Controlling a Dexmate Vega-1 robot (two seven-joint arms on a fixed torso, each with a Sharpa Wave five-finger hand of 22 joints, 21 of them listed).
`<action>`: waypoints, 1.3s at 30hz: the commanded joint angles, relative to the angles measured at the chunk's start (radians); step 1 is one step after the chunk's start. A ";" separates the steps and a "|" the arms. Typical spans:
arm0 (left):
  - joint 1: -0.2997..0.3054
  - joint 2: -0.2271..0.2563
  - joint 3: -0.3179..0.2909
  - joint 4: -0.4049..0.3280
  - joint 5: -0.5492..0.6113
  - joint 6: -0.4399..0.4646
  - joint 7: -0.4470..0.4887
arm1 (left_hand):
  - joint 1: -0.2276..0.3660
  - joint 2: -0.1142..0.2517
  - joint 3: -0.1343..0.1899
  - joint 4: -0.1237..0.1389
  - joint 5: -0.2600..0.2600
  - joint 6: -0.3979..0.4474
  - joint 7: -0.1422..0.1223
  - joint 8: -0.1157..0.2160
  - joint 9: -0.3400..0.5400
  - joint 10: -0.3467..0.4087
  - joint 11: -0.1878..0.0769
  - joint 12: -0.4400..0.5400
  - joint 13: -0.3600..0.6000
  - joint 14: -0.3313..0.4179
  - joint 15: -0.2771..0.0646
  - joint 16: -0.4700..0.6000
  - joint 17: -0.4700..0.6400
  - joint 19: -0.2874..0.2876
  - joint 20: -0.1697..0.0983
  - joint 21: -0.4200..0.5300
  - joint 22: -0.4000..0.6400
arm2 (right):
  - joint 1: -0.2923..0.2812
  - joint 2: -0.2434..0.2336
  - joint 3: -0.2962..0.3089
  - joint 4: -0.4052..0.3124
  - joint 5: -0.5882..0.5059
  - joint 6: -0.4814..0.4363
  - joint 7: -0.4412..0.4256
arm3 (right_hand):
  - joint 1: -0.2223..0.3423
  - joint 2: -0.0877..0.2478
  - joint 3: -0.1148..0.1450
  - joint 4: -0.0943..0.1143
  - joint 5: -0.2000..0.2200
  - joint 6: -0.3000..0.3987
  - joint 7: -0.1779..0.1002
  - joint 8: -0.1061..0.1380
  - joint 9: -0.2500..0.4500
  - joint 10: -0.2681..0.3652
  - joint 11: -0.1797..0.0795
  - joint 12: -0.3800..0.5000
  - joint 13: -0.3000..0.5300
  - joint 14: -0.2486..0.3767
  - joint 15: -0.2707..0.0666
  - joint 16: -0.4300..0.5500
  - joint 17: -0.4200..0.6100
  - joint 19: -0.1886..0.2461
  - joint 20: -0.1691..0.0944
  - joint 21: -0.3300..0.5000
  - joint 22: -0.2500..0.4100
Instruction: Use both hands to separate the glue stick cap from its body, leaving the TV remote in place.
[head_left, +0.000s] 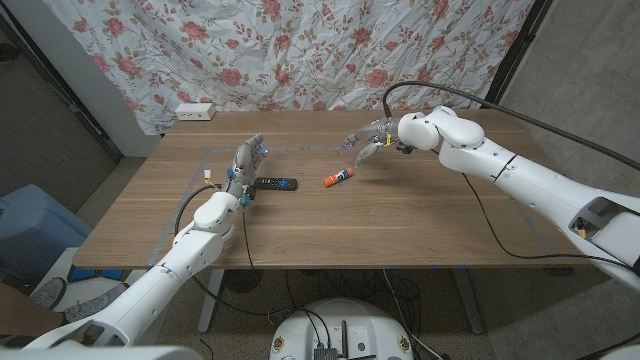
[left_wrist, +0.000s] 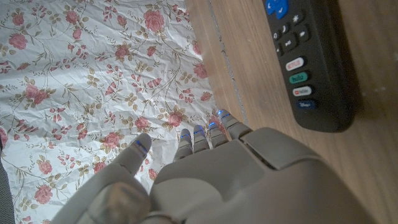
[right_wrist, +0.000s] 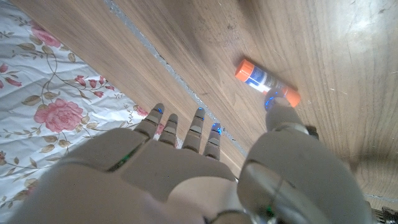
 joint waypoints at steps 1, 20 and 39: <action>-0.010 -0.004 0.004 0.016 0.000 0.002 -0.007 | 0.006 0.095 0.007 0.000 -0.003 0.009 0.001 0.001 0.005 0.009 -0.004 0.000 0.004 0.006 -0.003 -0.002 0.004 0.003 0.001 0.002 0.002 | 0.017 0.042 -0.033 0.047 -0.029 0.013 -0.004 | 0.021 -0.005 0.008 0.002 -0.007 0.020 -0.006 0.010 0.004 0.022 -0.001 0.007 0.002 0.013 -0.001 0.009 0.000 0.009 0.006 0.006 0.001; -0.005 -0.006 0.004 0.016 -0.001 0.003 -0.001 | 0.006 0.094 0.010 -0.001 -0.003 0.009 0.001 0.001 0.005 0.009 -0.001 -0.001 0.004 0.005 -0.001 -0.002 0.004 0.002 0.000 0.002 0.002 | 0.032 0.077 -0.077 0.097 -0.052 0.035 -0.015 | 0.059 -0.025 0.011 0.010 -0.014 0.068 -0.025 0.024 0.005 0.059 -0.010 0.008 0.003 0.043 -0.015 0.017 -0.001 0.033 -0.002 0.009 0.002; 0.012 0.001 0.003 -0.002 -0.001 0.010 0.008 | 0.006 0.094 0.013 -0.002 -0.004 0.009 0.001 0.001 0.005 0.008 -0.002 -0.001 0.004 0.003 0.000 -0.002 0.004 0.002 0.001 0.002 0.002 | 0.081 0.136 -0.131 0.170 -0.069 0.023 0.026 | 0.092 -0.015 0.022 0.014 -0.009 0.114 -0.031 0.037 0.006 0.086 -0.013 0.007 0.005 0.062 -0.023 0.023 0.001 0.045 -0.004 0.008 0.002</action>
